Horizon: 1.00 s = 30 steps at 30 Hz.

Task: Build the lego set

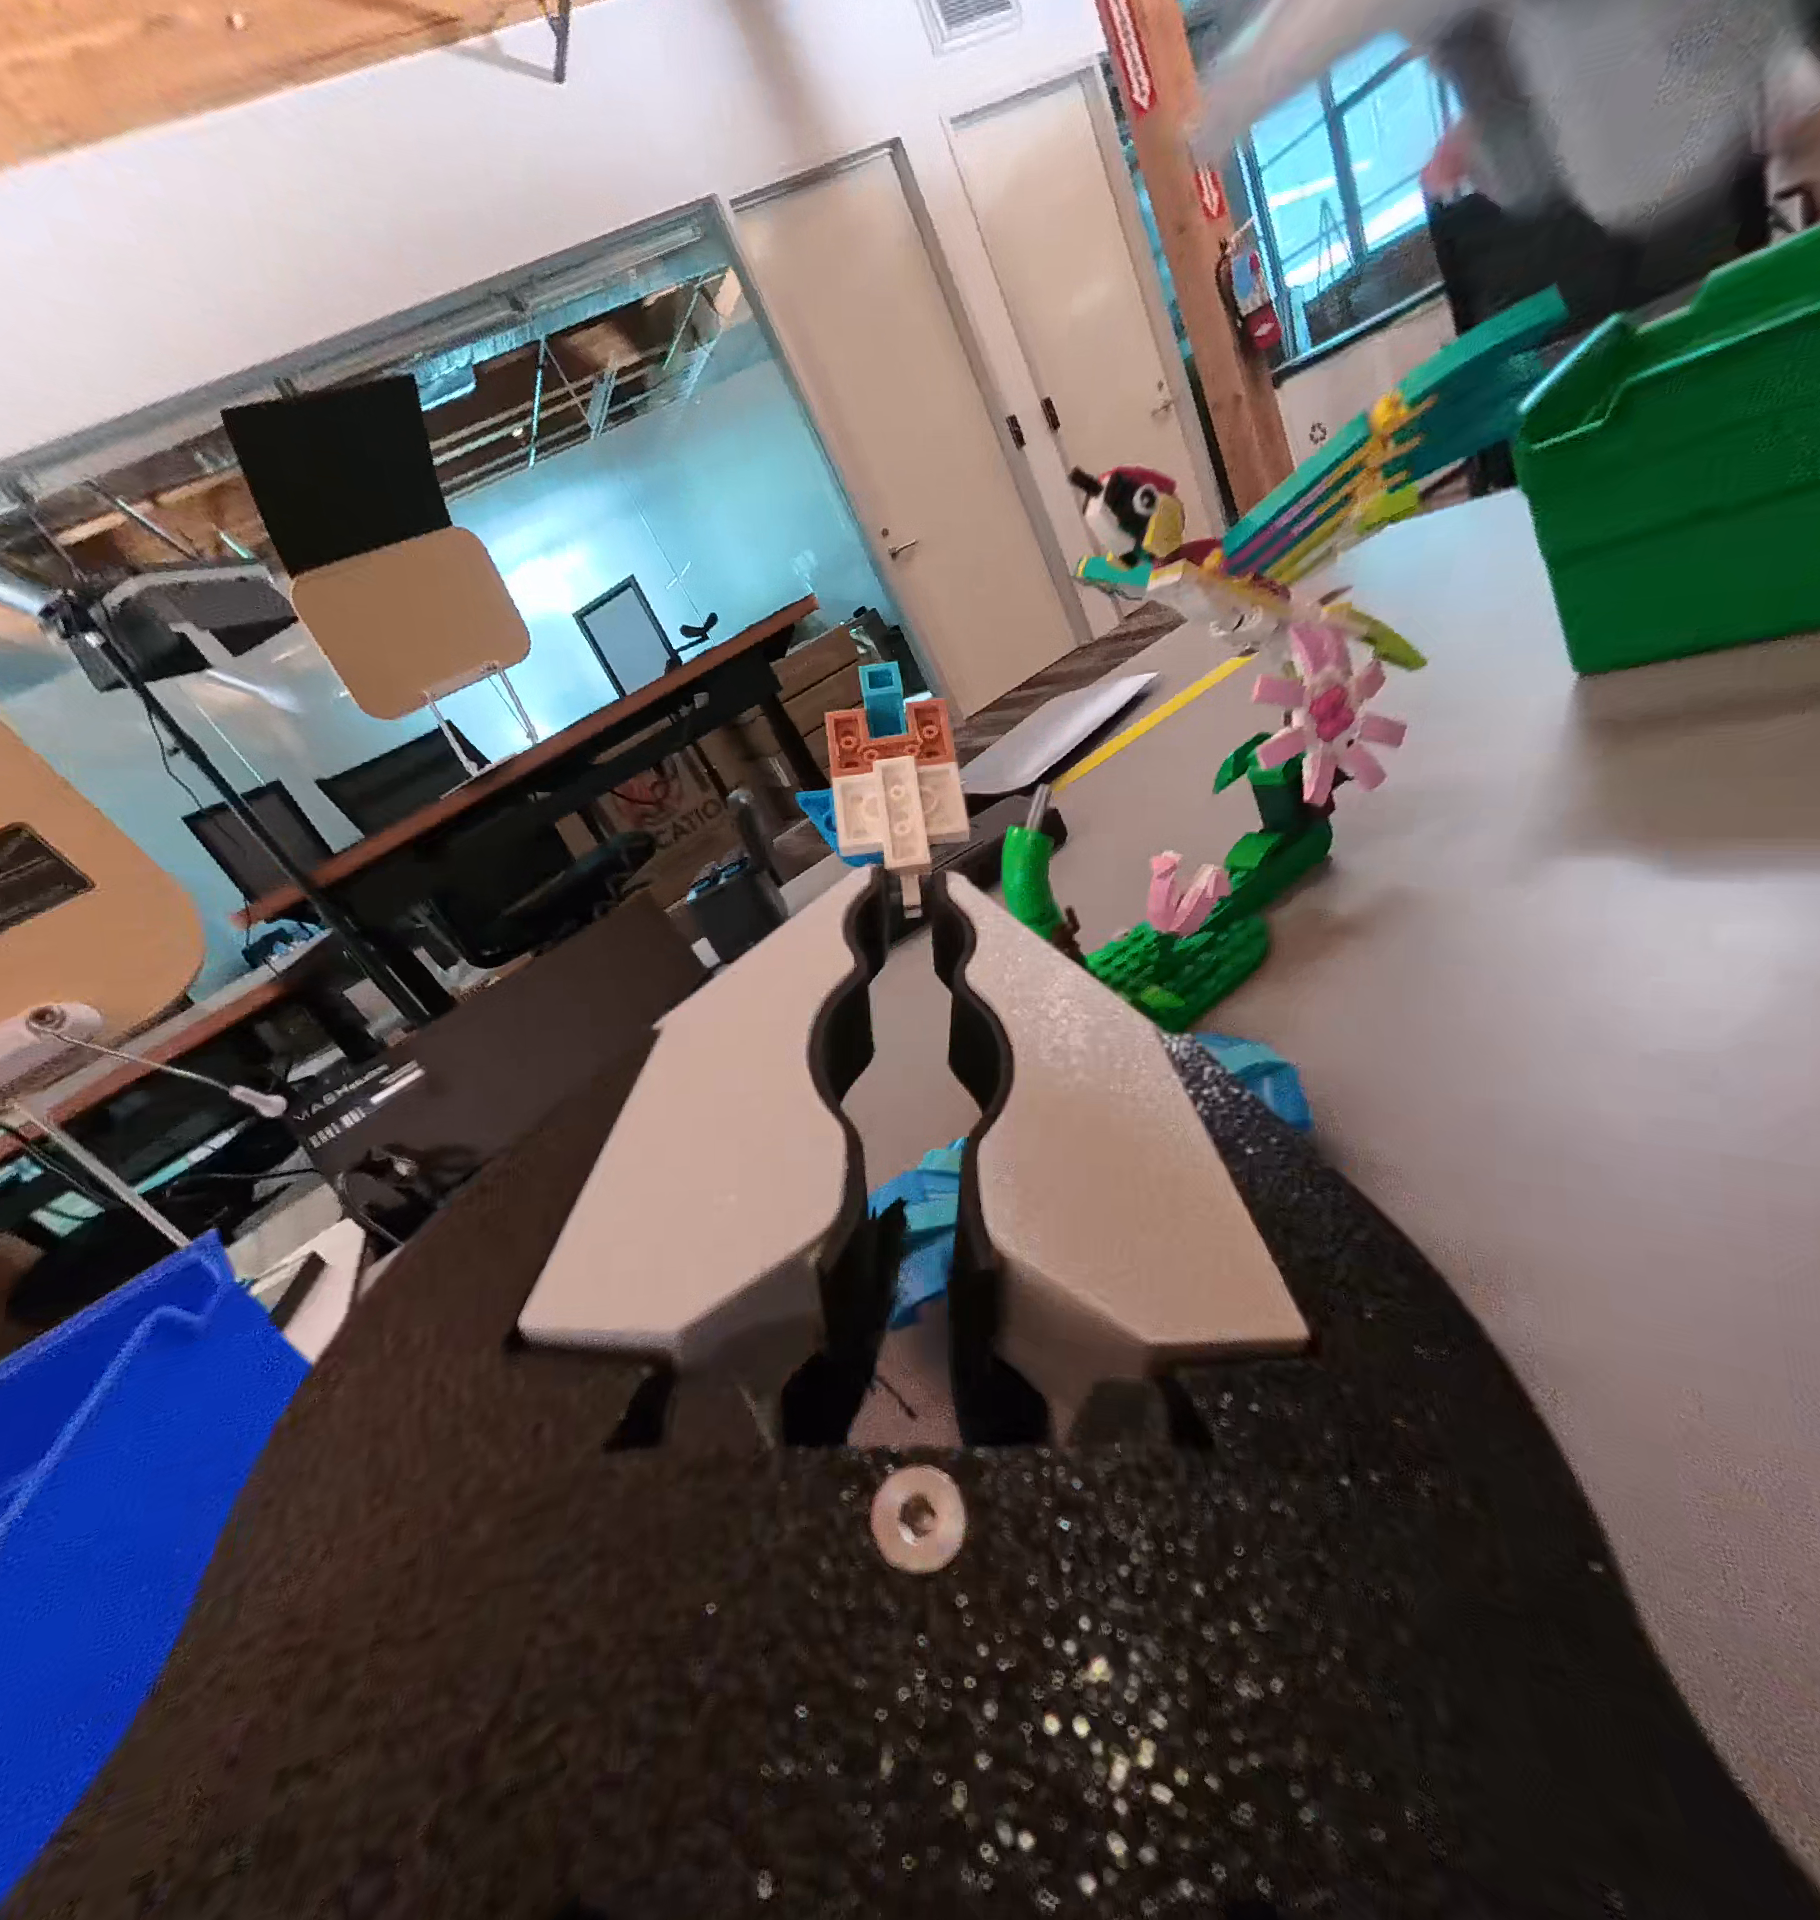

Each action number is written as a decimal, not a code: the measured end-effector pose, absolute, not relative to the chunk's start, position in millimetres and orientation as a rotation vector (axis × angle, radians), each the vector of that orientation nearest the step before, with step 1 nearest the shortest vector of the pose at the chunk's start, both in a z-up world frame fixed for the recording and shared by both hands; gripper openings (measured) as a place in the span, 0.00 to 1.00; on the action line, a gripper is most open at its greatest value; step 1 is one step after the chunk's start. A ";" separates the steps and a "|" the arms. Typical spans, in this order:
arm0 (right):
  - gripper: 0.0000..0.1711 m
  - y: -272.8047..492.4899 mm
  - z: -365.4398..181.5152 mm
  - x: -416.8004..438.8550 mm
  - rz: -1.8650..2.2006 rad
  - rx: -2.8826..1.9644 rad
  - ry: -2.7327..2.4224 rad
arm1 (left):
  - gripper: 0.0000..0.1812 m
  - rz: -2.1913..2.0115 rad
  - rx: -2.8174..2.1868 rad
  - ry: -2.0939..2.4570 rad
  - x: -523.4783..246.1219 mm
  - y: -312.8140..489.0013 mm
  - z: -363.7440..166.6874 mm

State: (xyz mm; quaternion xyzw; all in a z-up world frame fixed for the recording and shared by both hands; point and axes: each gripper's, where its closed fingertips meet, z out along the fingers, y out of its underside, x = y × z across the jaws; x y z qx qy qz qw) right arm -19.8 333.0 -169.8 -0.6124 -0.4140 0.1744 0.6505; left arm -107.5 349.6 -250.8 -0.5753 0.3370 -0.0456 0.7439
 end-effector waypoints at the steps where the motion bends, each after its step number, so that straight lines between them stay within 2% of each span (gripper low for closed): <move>1: 0.04 347.0 -159.4 -37.6 0.368 -1.488 -1.021 | 0.02 -0.098 -1.255 0.752 -109.6 350.6 -251.8; 4: 0.08 408.0 -163.8 -81.8 0.297 -1.904 -1.207 | 0.02 -0.112 -1.240 0.797 -106.2 351.2 -255.3; 6: 0.15 452.8 -195.3 -90.1 0.201 -2.235 -1.256 | 0.02 -0.122 -1.218 0.844 -98.9 346.5 -256.2; 9: 0.15 499.2 -258.1 -79.8 0.040 -2.639 -1.187 | 0.02 -0.101 -1.162 0.901 -90.1 336.8 -253.5; 13: 0.20 523.4 -324.2 -57.1 -0.113 -2.962 -0.985 | 0.02 -0.076 -1.126 0.985 -77.9 328.7 -258.1; 18: 0.29 531.1 -359.6 -36.2 -0.034 -3.153 -0.635 | 0.02 -0.067 -1.110 1.042 -69.8 324.6 -262.2; 22: 0.27 527.1 -369.5 -23.8 0.060 -3.225 -0.447 | 0.02 -0.092 -1.119 1.037 -69.1 324.5 -260.7; 30: 0.08 531.1 -370.1 -25.8 0.002 -3.173 -0.522 | 0.02 -0.110 -1.143 1.050 -67.4 326.0 -264.9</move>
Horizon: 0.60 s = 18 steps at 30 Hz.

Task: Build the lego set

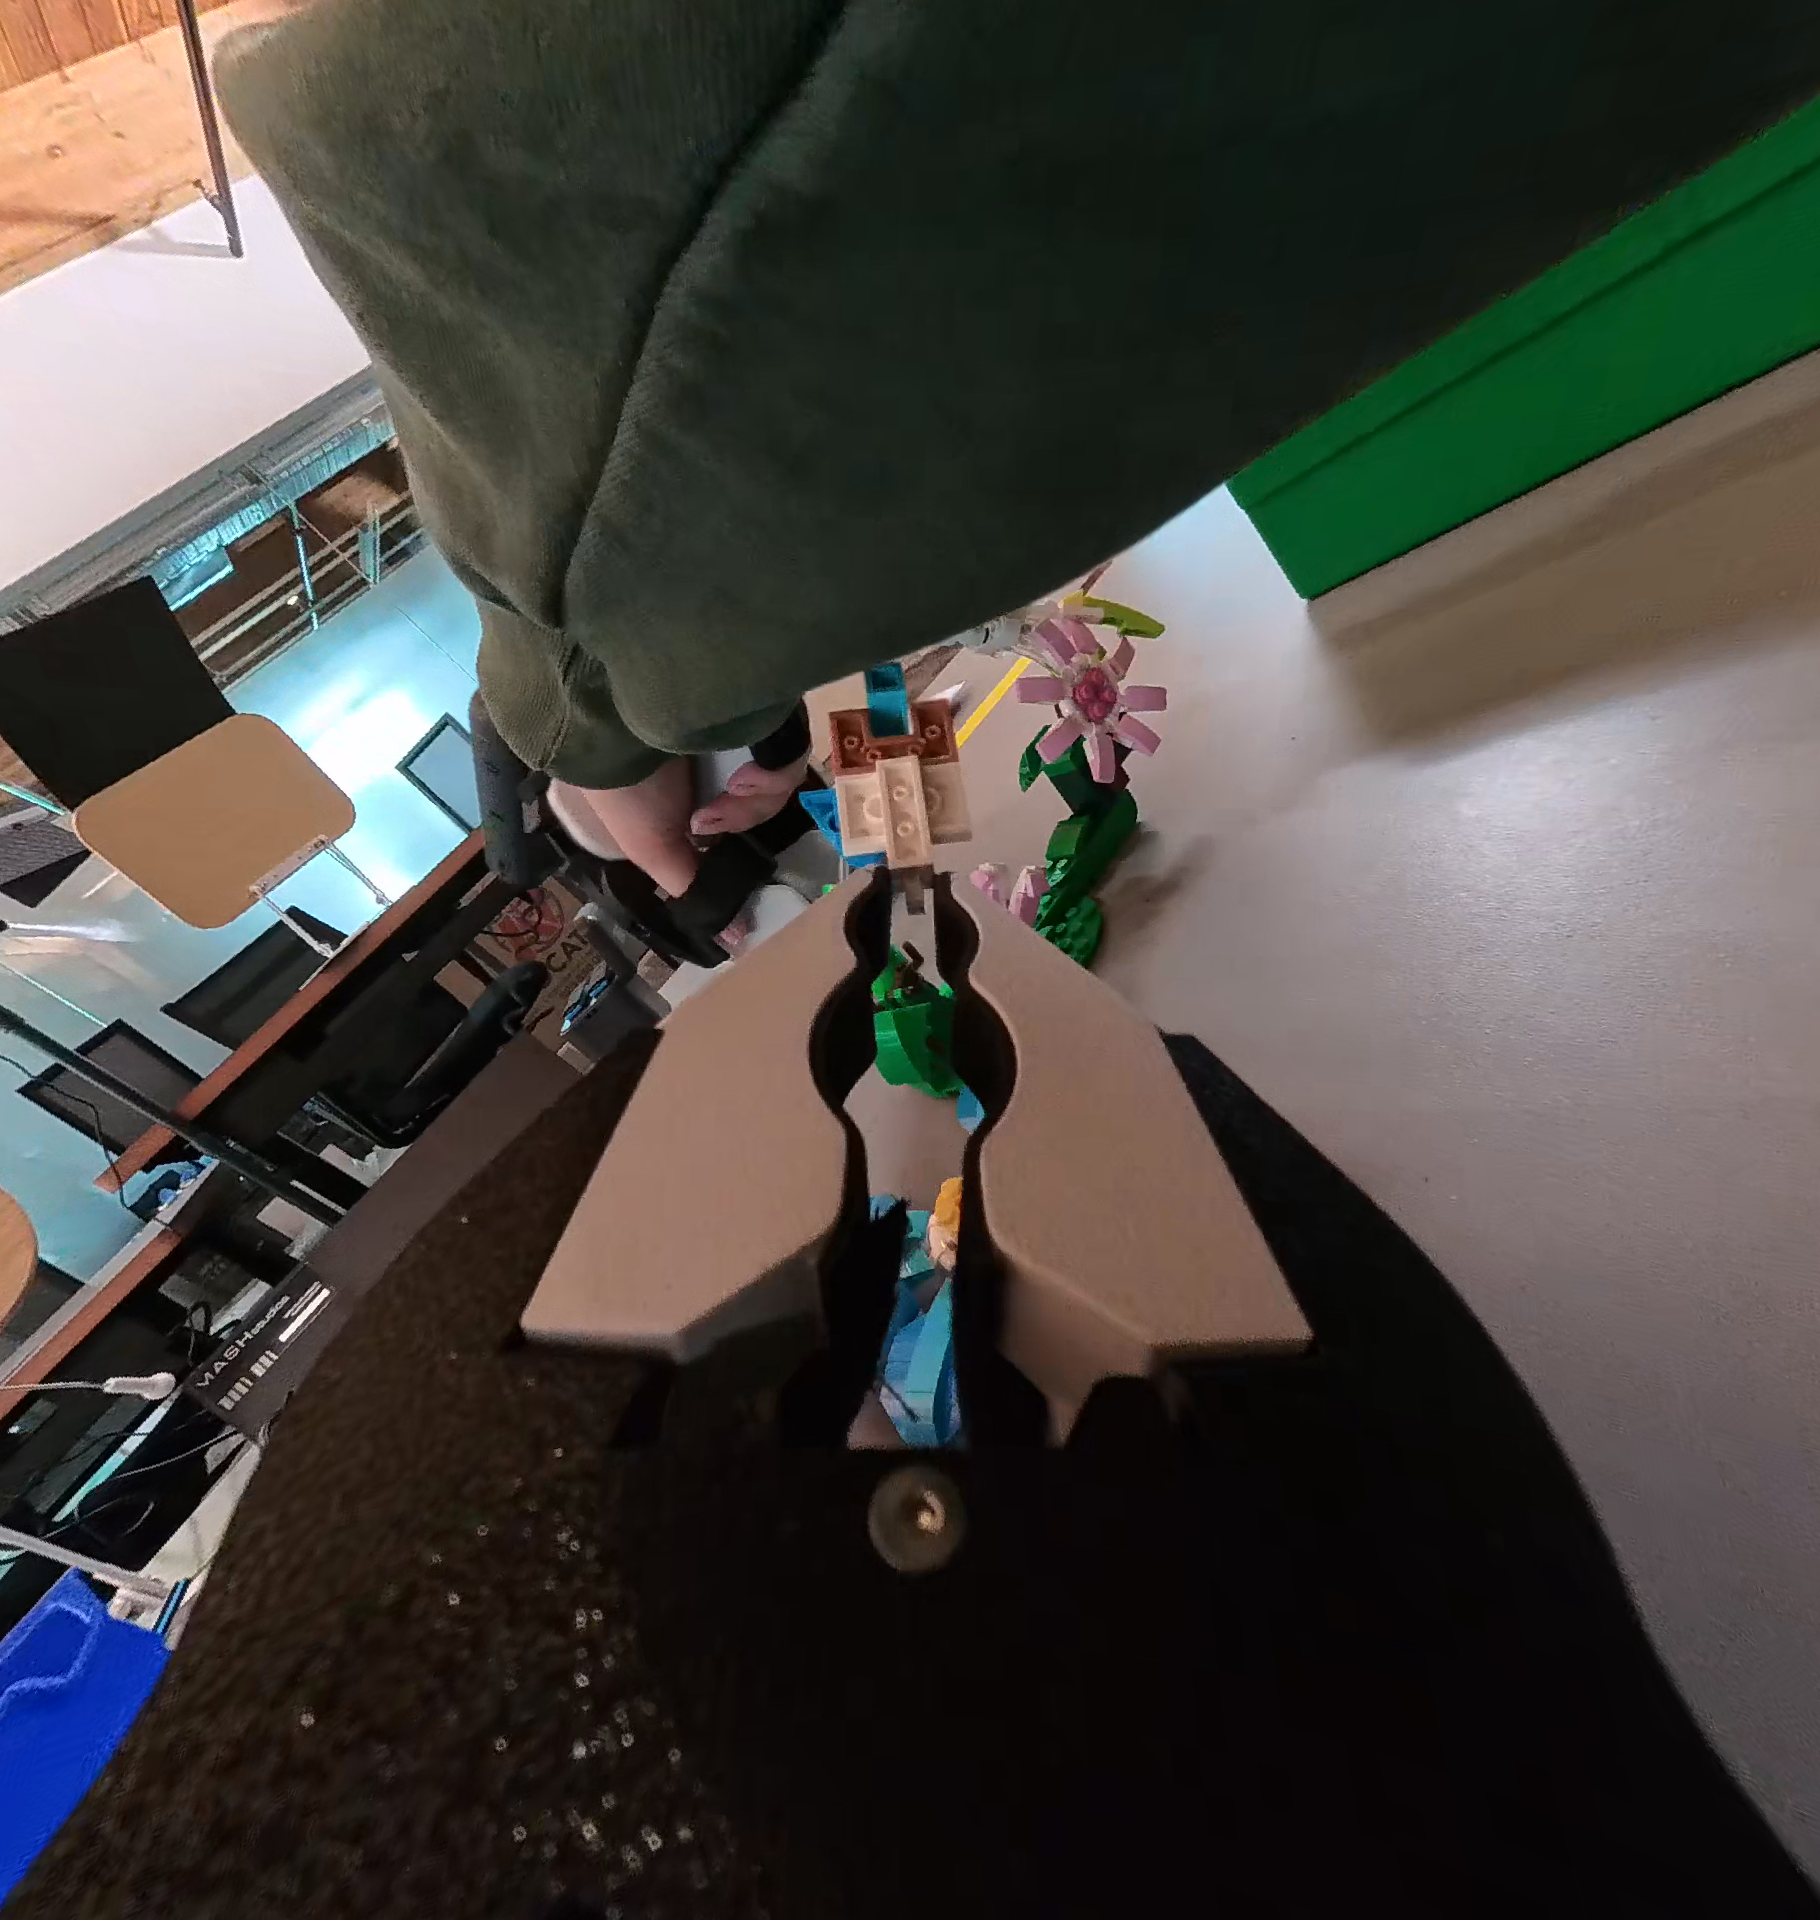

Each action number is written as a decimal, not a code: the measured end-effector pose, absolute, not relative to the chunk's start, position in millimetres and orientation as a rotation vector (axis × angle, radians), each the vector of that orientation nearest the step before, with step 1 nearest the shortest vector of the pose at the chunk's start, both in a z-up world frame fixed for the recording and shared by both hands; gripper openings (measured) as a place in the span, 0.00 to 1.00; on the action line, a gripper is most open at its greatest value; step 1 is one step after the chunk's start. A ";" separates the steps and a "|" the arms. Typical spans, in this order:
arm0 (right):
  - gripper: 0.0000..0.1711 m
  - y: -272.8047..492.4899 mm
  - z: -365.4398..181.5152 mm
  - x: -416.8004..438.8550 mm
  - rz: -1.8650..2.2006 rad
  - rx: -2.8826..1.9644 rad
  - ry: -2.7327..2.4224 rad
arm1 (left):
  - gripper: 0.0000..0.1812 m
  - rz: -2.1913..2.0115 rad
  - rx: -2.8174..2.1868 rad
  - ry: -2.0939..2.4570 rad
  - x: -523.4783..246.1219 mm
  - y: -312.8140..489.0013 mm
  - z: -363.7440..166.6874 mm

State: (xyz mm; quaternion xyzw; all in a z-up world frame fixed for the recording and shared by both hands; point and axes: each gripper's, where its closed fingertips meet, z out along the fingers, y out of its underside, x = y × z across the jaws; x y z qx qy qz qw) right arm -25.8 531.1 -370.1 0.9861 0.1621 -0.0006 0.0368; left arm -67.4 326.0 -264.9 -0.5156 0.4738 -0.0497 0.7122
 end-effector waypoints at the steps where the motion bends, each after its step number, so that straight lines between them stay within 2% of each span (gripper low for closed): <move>1: 0.08 531.4 -370.0 -25.9 0.012 3.029 0.524 | 0.01 -0.110 -1.145 1.052 -67.3 326.4 -265.4; 6: 0.08 531.3 -360.3 -39.2 -0.009 3.043 0.633 | 0.02 -0.125 -1.169 1.045 -68.6 329.0 -268.0; 10: 0.07 526.8 -298.7 -115.8 -0.239 3.063 1.029 | 0.02 -0.134 -1.187 1.037 -69.4 331.9 -269.4; 14: 0.07 452.4 -219.4 -245.0 -0.640 2.861 1.723 | 0.02 -0.146 -1.209 1.039 -69.5 333.6 -272.2; 16: 0.08 400.0 -214.4 -287.6 -0.614 2.635 2.035 | 0.02 -0.150 -1.216 1.047 -69.1 333.4 -274.2; 18: 0.08 365.3 -232.5 -311.3 -0.457 2.452 2.215 | 0.02 -0.149 -1.223 1.054 -69.2 333.7 -276.2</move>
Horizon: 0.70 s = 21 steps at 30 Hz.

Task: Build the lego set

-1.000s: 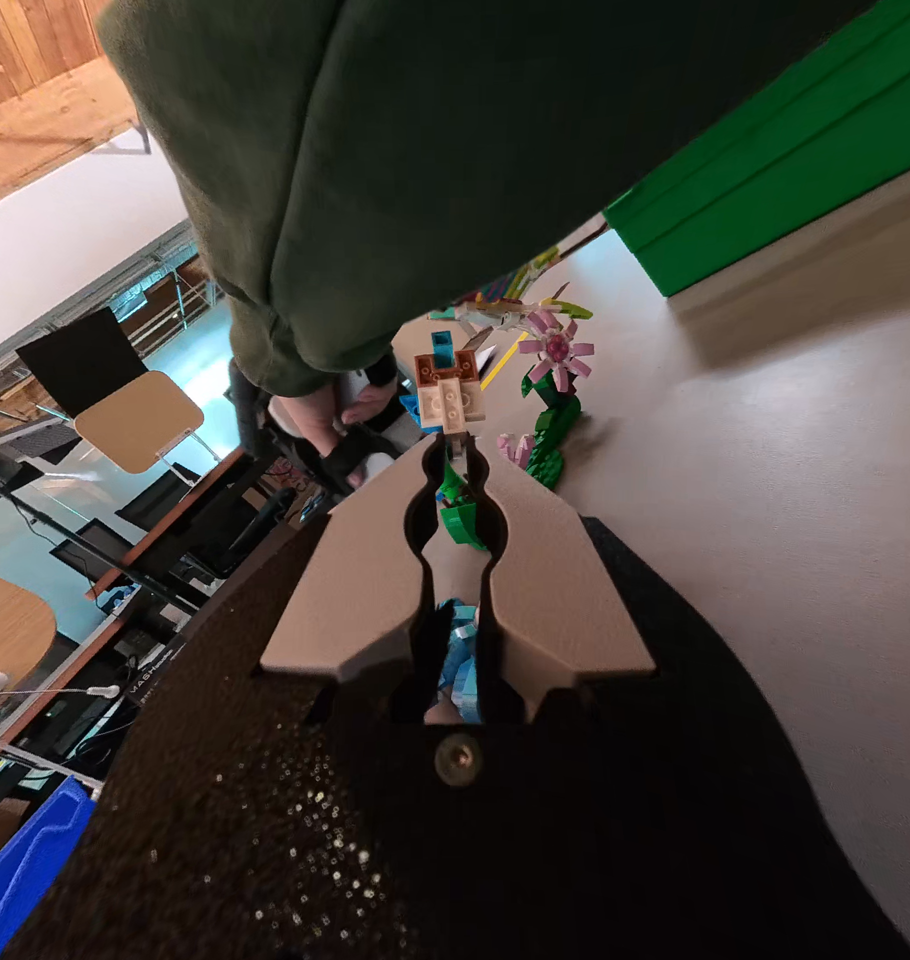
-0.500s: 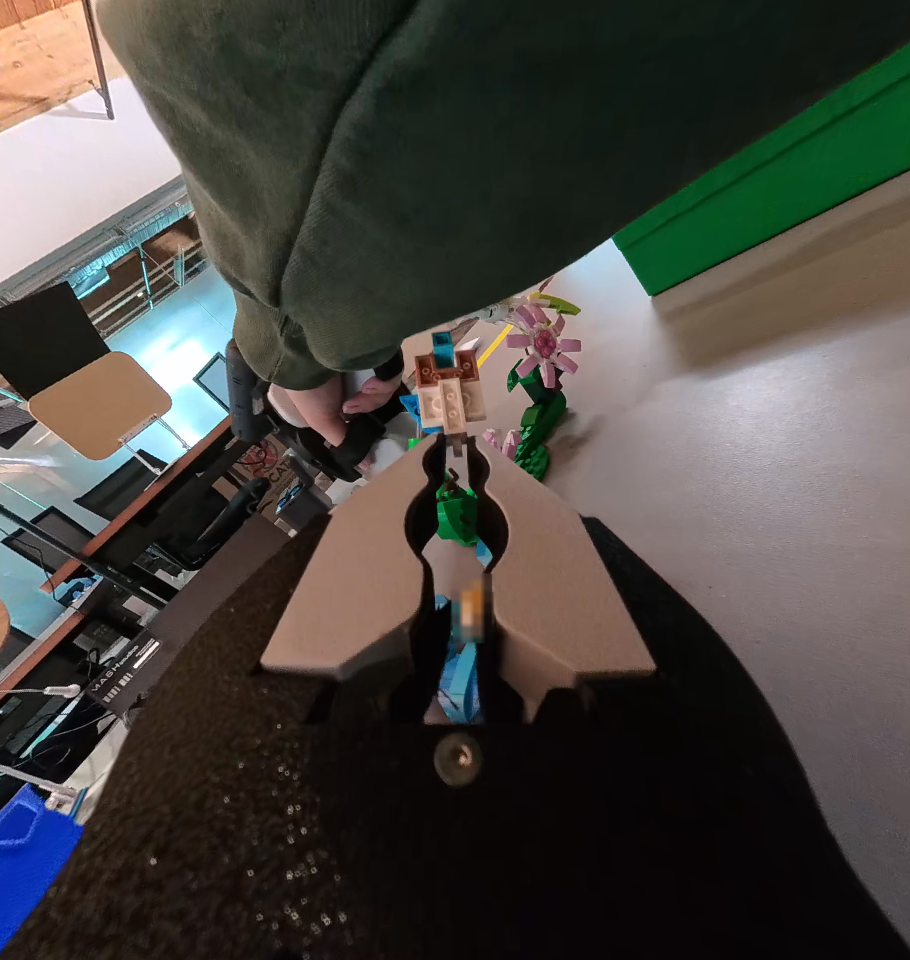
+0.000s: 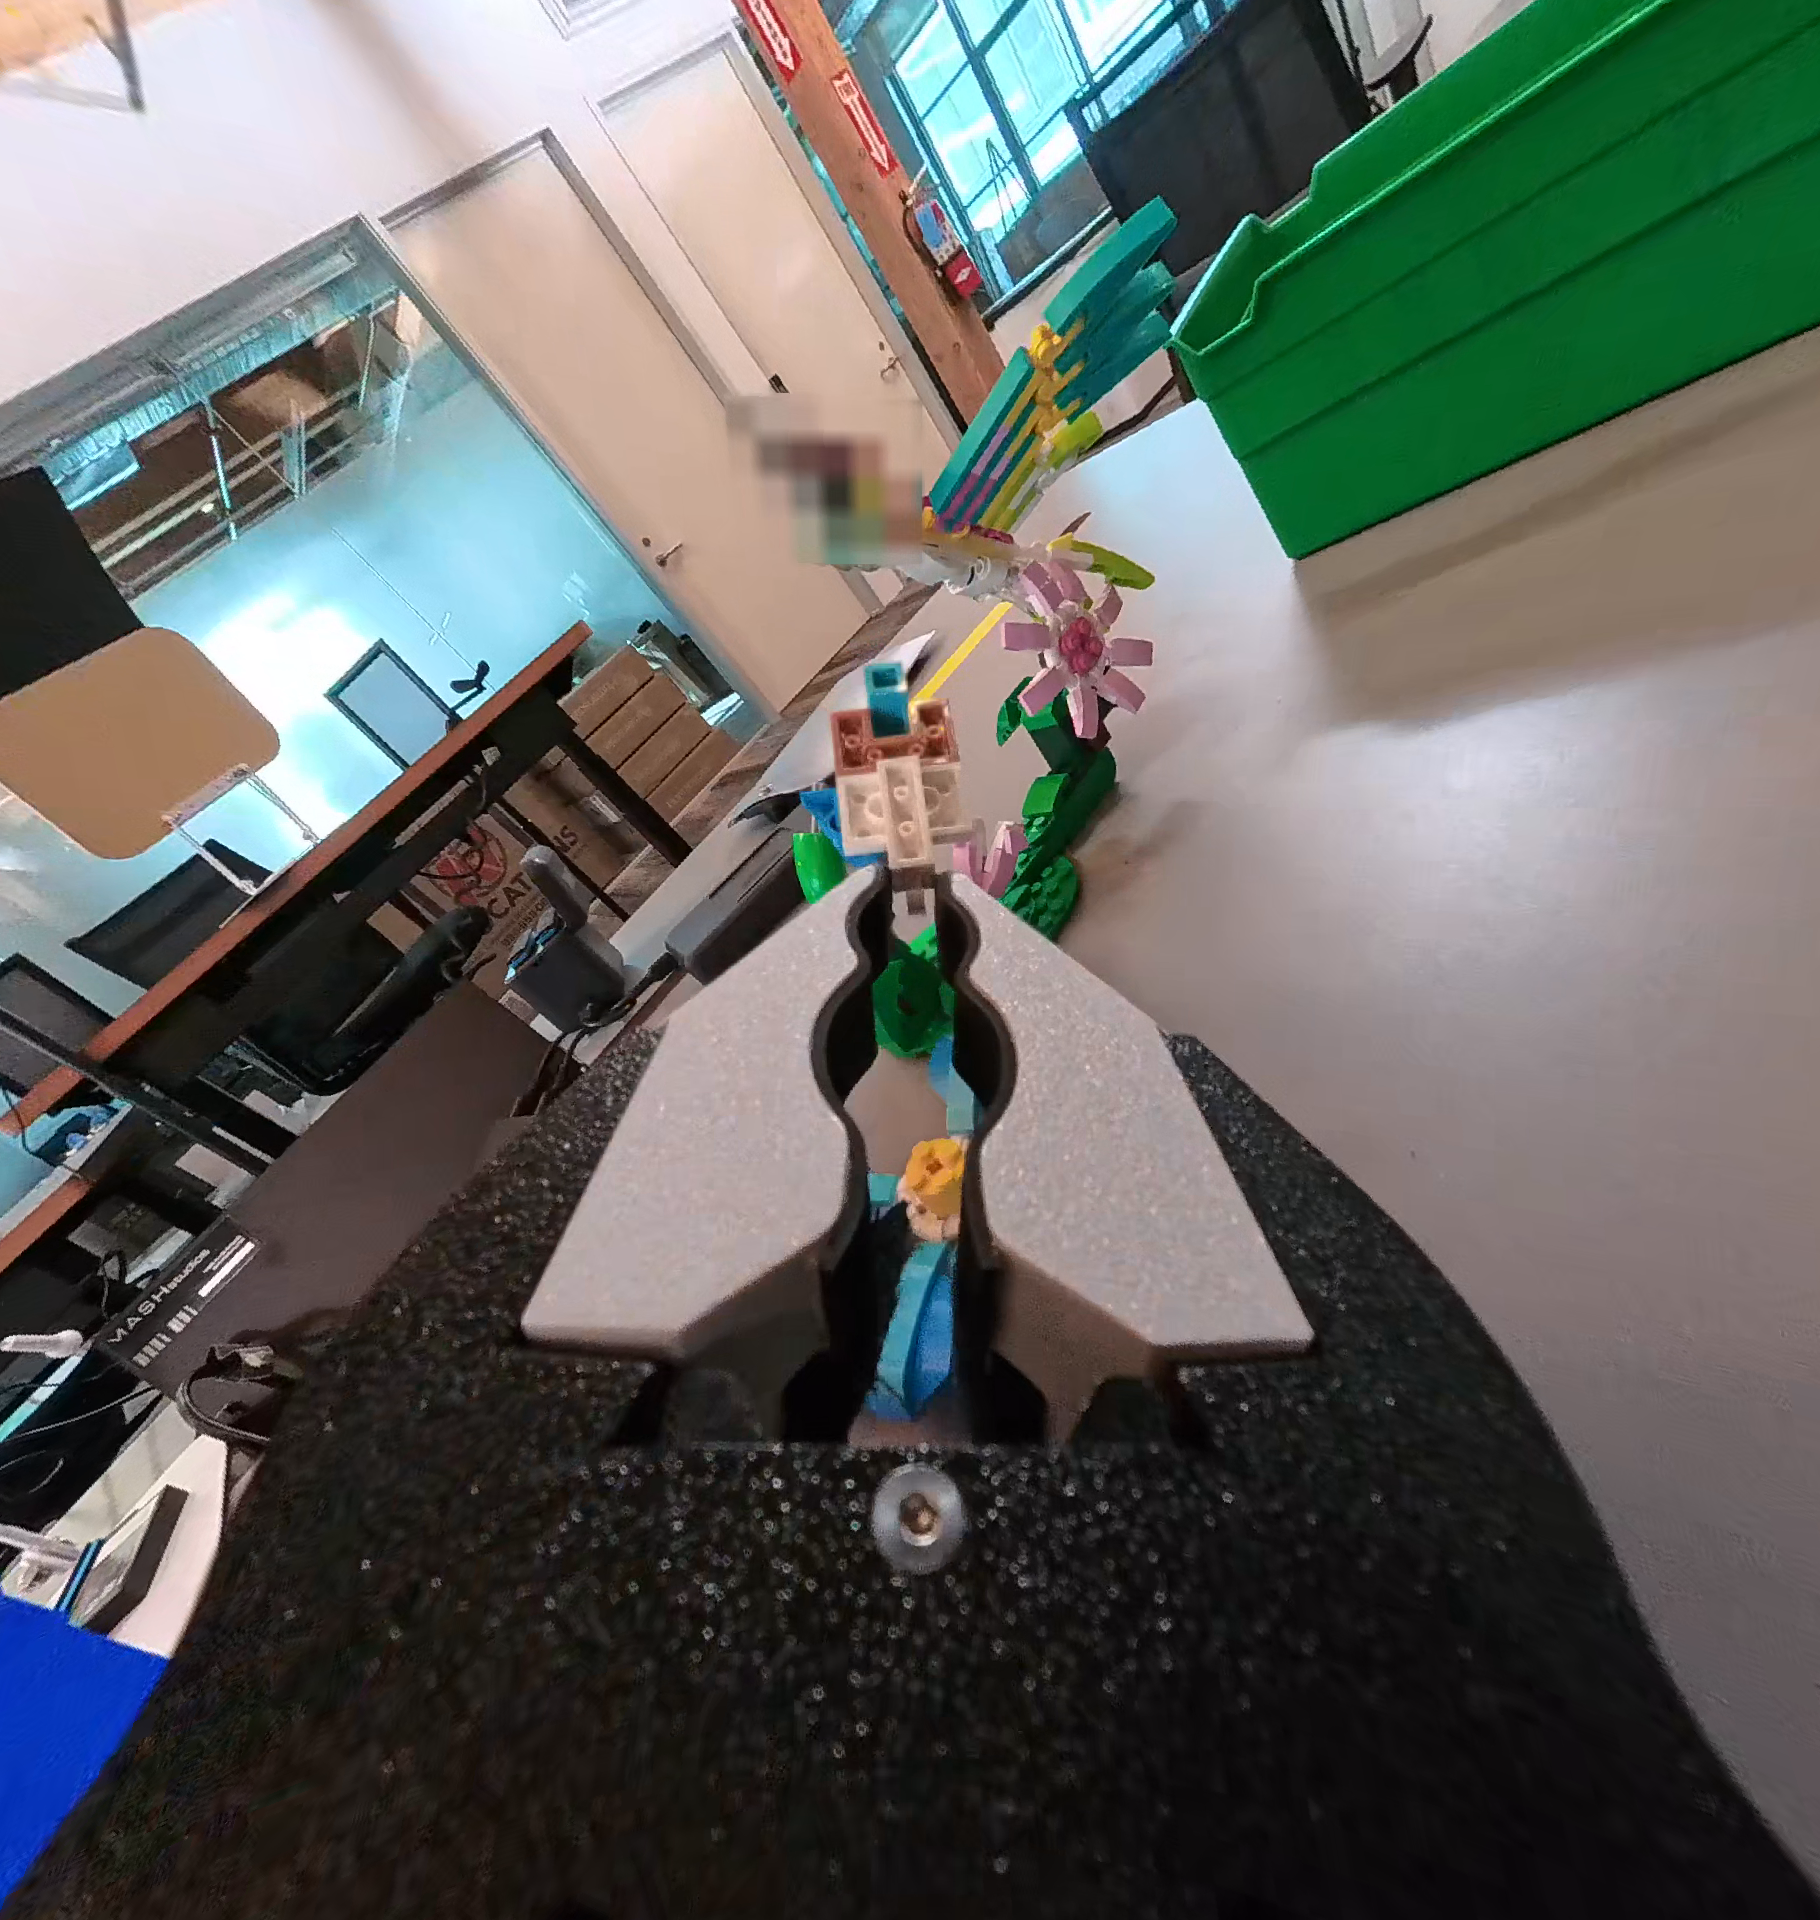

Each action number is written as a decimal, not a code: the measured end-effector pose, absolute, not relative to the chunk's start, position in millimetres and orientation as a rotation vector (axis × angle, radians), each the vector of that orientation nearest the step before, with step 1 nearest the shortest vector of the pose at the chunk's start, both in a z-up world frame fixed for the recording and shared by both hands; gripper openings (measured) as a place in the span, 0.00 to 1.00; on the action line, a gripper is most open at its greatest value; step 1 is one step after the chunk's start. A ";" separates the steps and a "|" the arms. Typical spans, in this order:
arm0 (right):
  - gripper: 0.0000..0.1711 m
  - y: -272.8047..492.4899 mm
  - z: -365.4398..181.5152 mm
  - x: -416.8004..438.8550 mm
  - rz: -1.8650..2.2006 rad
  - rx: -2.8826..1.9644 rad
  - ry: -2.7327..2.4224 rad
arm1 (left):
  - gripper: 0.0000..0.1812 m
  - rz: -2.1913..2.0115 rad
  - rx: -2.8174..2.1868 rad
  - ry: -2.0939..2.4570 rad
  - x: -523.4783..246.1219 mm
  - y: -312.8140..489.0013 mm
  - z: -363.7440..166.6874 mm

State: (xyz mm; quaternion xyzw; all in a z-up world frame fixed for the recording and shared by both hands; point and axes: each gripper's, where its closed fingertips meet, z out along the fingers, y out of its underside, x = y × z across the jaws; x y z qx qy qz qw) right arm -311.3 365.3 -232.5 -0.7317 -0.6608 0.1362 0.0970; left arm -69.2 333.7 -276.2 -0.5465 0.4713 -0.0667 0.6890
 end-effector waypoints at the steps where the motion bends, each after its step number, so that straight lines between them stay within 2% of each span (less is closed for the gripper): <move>1: 0.08 354.7 -244.4 -319.9 0.347 -2.146 -2.027 | 0.02 -0.150 -1.225 1.057 -69.3 333.7 -276.6; 5: 0.08 338.6 -283.2 -341.9 0.206 -2.137 -2.138 | 0.02 -0.152 -1.231 1.058 -69.9 334.0 -276.6; 6: 0.12 338.0 -287.9 -345.0 0.191 -2.135 -2.142 | 0.02 -0.154 -1.231 1.061 -69.6 333.5 -276.7; 8: 0.20 336.6 -289.3 -349.4 0.211 -2.141 -2.123 | 0.02 -0.157 -1.232 1.070 -68.5 332.4 -277.9; 11: 0.22 336.2 -273.3 -350.2 0.310 -2.127 -2.053 | 0.02 -0.149 -1.233 1.085 -67.8 331.3 -279.4; 16: 0.22 321.7 -199.6 -319.7 0.517 -1.913 -1.857 | 0.02 -0.164 -1.265 1.046 -74.8 336.8 -277.1; 21: 0.19 312.8 -97.4 -211.1 0.619 -1.471 -1.277 | 0.02 -0.474 -1.293 0.869 -83.5 336.7 -255.1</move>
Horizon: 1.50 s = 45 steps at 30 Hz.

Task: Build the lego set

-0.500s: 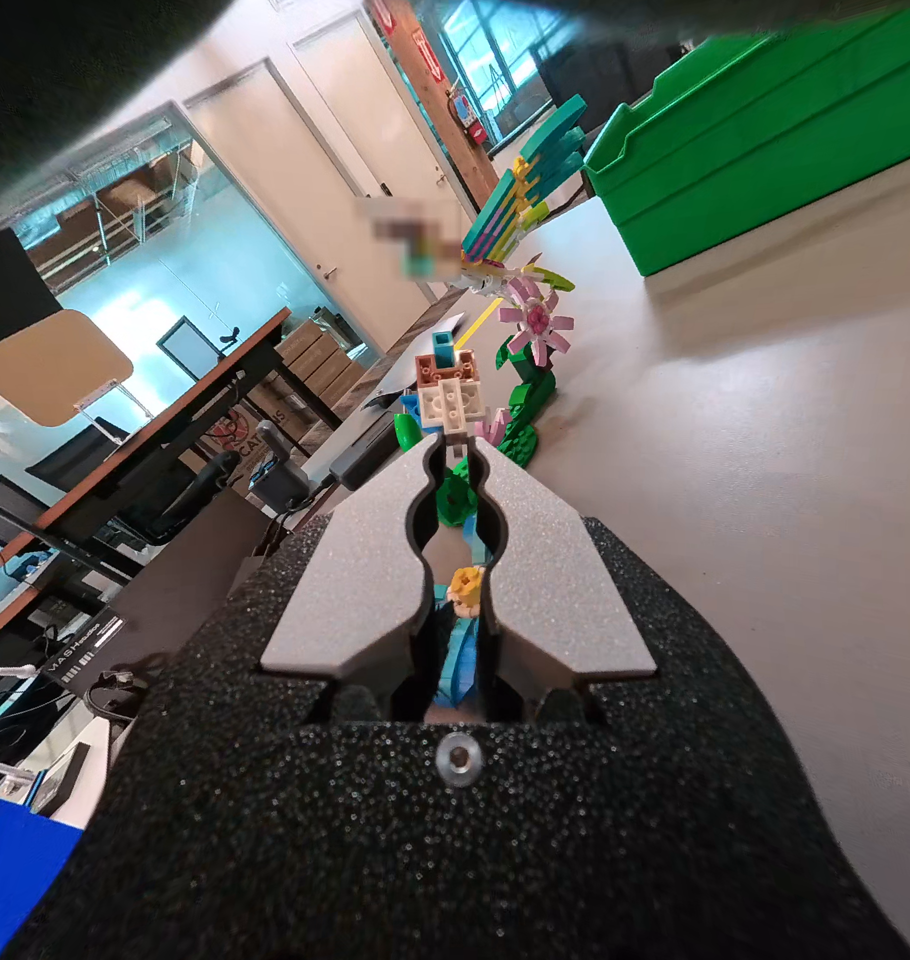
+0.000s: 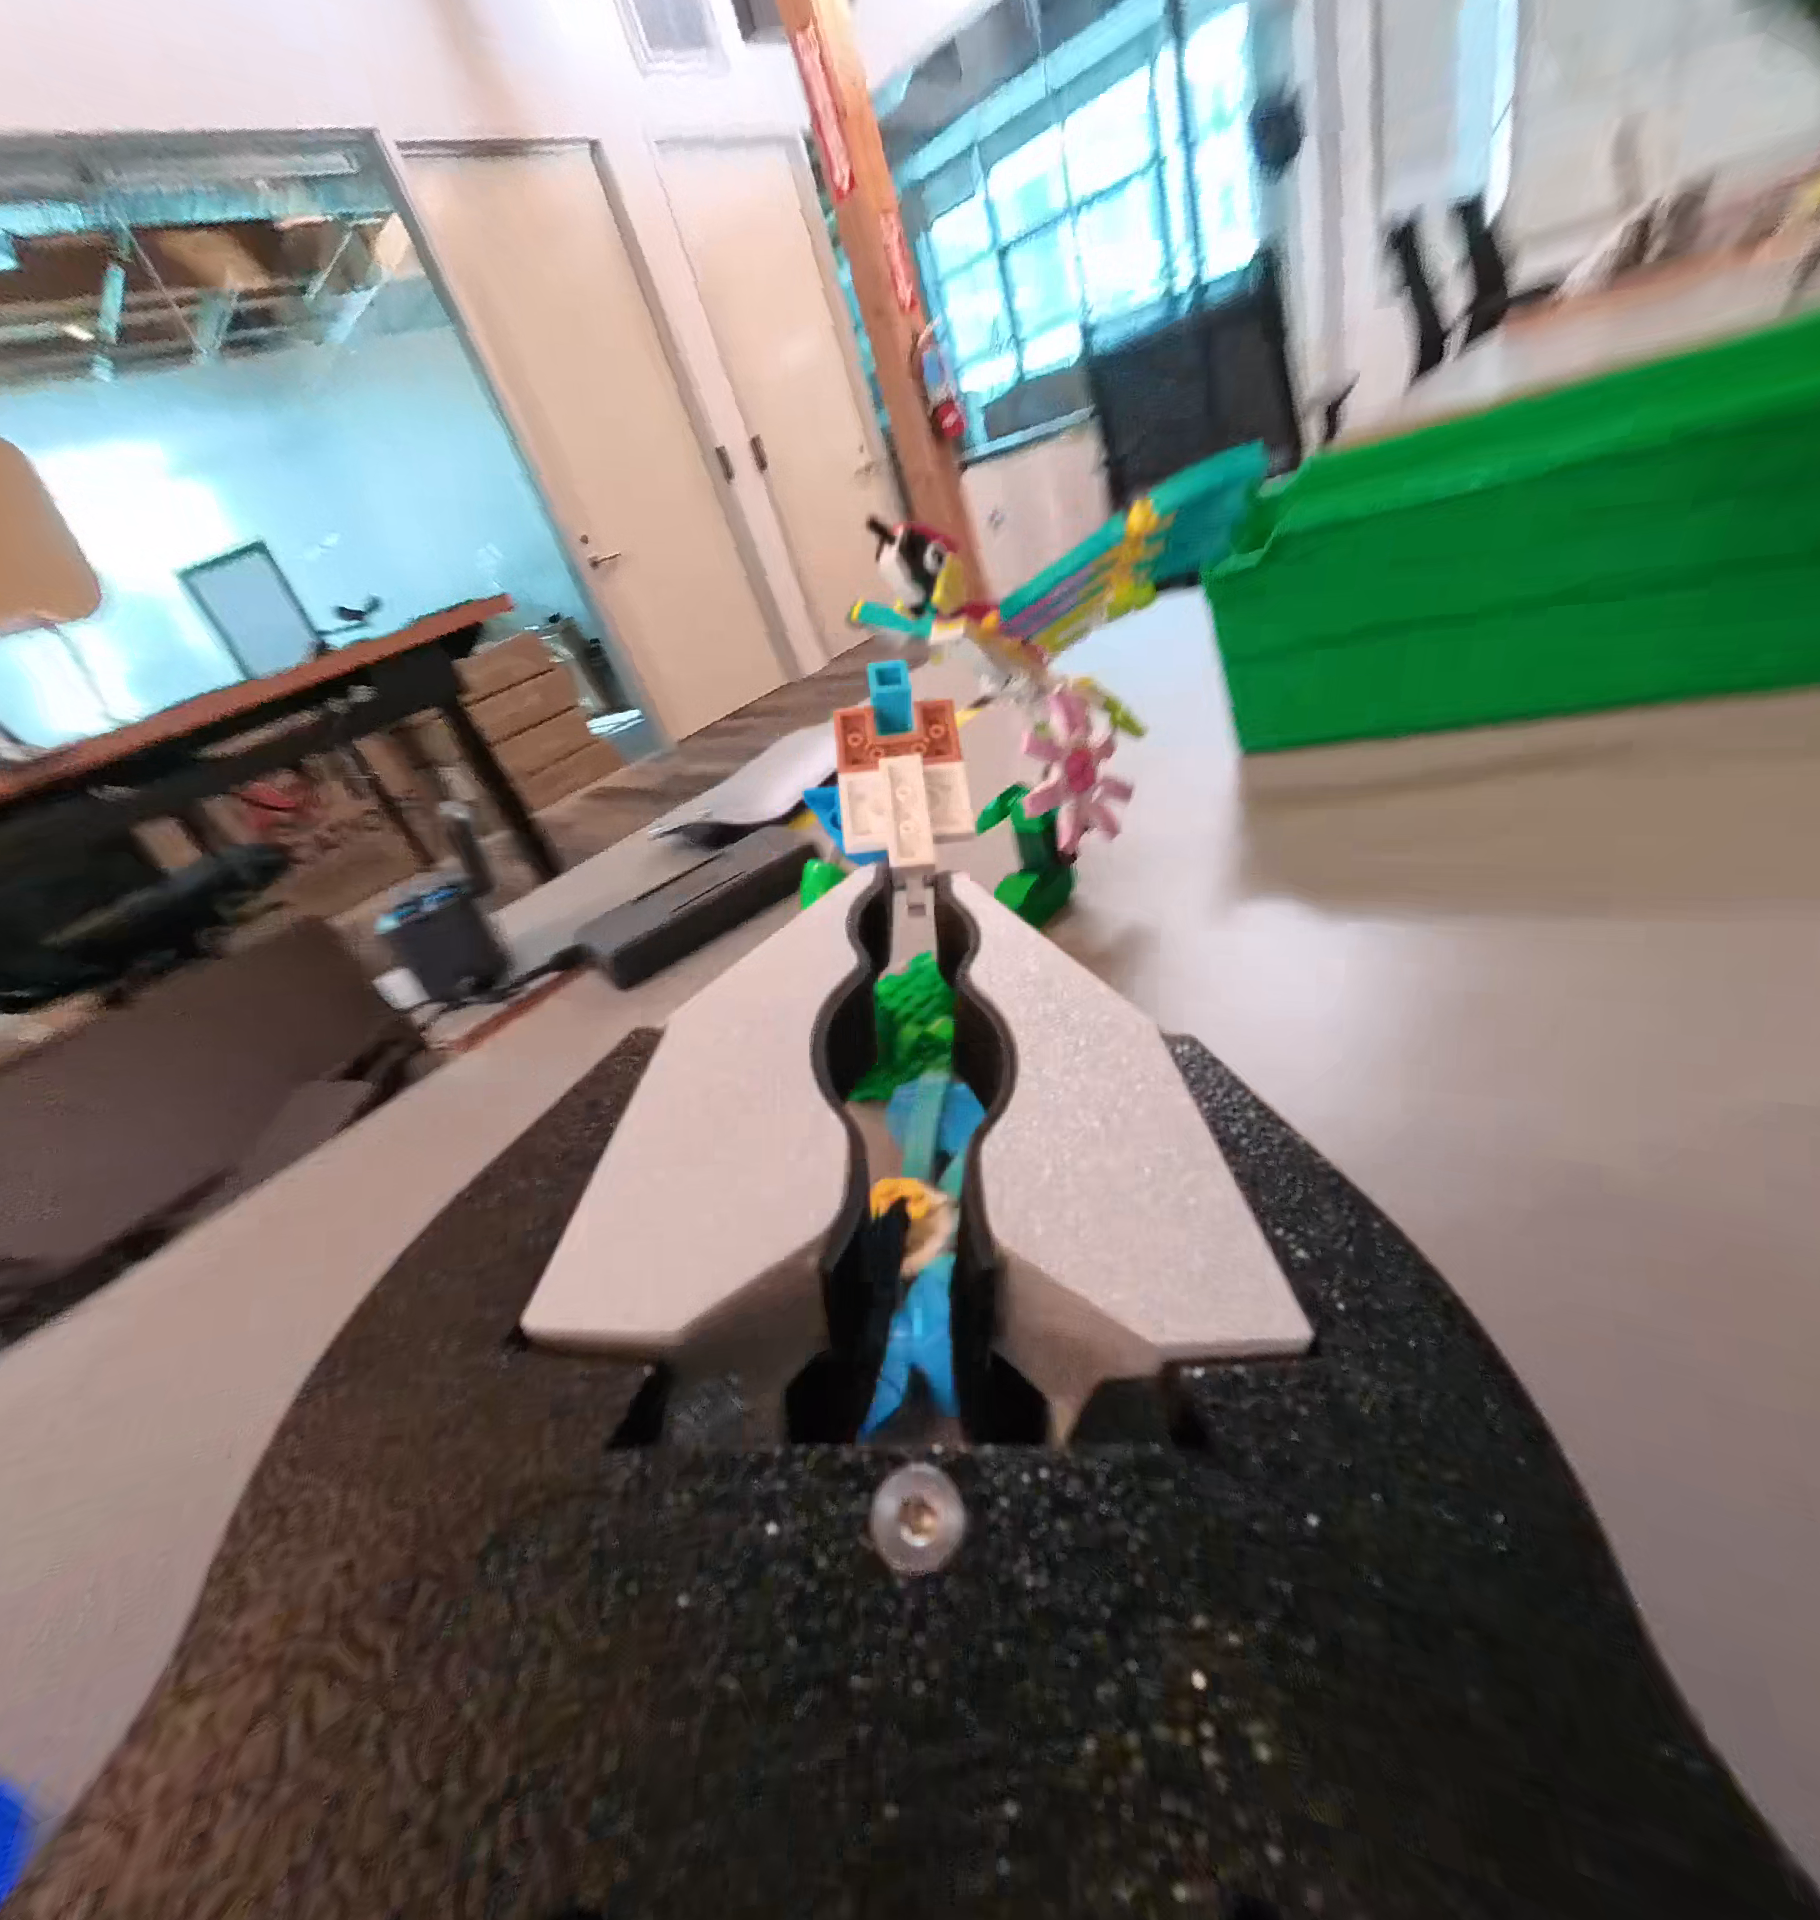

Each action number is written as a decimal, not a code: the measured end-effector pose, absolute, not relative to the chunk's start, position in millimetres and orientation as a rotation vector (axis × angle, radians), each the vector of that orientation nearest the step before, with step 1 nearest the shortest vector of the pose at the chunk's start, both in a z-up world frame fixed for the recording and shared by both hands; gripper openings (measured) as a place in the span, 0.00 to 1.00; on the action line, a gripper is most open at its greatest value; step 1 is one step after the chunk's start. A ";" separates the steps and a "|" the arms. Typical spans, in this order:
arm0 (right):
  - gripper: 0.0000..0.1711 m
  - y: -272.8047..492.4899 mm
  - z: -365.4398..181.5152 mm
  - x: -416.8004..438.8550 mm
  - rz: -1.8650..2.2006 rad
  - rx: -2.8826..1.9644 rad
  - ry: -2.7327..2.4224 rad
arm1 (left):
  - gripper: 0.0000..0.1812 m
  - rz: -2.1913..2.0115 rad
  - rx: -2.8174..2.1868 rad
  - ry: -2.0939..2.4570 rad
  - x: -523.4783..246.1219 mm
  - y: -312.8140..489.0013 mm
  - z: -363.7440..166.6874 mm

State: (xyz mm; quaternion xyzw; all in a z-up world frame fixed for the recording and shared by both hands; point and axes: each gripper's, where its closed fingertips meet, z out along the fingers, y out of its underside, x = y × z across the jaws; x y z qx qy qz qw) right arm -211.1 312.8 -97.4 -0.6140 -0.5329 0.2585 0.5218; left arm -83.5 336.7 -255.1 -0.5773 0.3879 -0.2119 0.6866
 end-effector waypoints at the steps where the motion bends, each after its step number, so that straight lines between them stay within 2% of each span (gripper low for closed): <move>1: 0.18 310.8 -89.5 -181.7 0.608 -1.397 -1.157 | 0.02 -0.563 -1.289 0.841 -83.3 334.3 -250.5; 4: 0.14 304.3 -104.1 -104.2 0.531 -1.271 -0.901 | 0.02 -0.748 -1.255 0.803 -81.6 325.8 -238.4; 7: 0.13 304.4 -151.6 -60.8 0.550 -1.332 -0.772 | 0.02 -0.728 -1.215 0.809 -82.1 322.8 -232.7; 10: 0.13 307.1 -188.1 -47.5 0.730 -1.431 -0.670 | 0.02 -0.628 -1.153 0.847 -81.3 318.7 -229.5; 17: 0.16 303.7 -225.7 -56.2 1.131 -1.511 -0.581 | 0.02 -0.485 -1.066 0.947 -72.8 308.8 -229.6; 22: 0.15 299.9 -220.0 -52.0 1.220 -1.461 -0.553 | 0.02 -0.570 -1.086 0.985 -65.0 302.9 -235.0; 24: 0.15 295.7 -212.7 -47.5 1.221 -1.406 -0.576 | 0.02 -0.832 -1.121 0.993 -58.6 290.1 -233.2; 27: 0.17 273.6 -190.5 -45.1 1.265 -1.227 -0.664 | 0.02 -1.562 -1.139 0.944 -55.5 255.8 -216.2; 30: 0.15 259.6 -181.9 -47.6 1.236 -1.139 -0.729 | 0.02 -1.846 -1.104 0.849 -62.5 251.1 -206.3; 34: 0.10 259.0 -181.1 -46.2 1.164 -1.116 -0.746 | 0.02 -1.977 -1.100 0.824 -64.6 247.7 -203.3; 37: 0.10 262.0 -184.3 -46.7 1.109 -1.137 -0.755 | 0.02 -2.010 -1.125 0.812 -63.8 249.3 -207.0; 45: 0.09 269.9 -197.2 -41.6 1.094 -1.236 -0.782 | 0.02 -1.736 -1.218 0.883 -56.5 258.7 -223.4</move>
